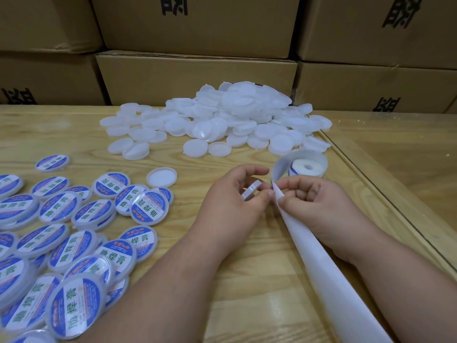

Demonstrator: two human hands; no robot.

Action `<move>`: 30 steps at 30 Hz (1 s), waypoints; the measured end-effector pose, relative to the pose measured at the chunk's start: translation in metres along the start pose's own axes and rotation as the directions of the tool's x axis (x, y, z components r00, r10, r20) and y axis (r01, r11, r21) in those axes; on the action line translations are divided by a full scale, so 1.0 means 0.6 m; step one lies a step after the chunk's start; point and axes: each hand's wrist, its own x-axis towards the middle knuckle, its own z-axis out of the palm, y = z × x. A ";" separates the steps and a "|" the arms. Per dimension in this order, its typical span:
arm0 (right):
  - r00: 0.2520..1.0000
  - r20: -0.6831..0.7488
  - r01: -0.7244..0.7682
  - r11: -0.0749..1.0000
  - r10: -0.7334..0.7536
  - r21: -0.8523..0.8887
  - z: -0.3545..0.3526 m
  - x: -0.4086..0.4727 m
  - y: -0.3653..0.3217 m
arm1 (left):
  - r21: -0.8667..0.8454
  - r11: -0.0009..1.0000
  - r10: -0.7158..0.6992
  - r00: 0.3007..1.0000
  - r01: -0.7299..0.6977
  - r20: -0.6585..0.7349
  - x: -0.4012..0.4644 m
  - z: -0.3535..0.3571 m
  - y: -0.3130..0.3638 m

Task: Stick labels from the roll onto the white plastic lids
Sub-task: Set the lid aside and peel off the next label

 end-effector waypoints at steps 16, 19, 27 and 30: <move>0.998 0.033 0.059 0.998 -0.060 0.019 0.001 -0.008 -0.007 | 0.011 1.000 -0.007 0.999 0.007 -0.046 -0.001 0.002 -0.001; 0.998 0.042 0.052 0.998 -0.053 0.031 0.003 -0.007 -0.006 | 0.018 1.000 -0.002 0.999 0.003 -0.052 -0.001 0.003 -0.003; 0.999 -0.003 0.046 0.993 -0.046 0.106 -0.006 -0.004 -0.006 | -0.073 0.997 -0.050 0.971 0.034 -0.233 0.003 0.001 0.000; 0.996 -0.084 0.043 0.997 -0.038 0.066 -0.006 -0.004 -0.008 | -0.142 0.989 -0.083 0.949 0.041 -0.304 0.004 -0.001 0.001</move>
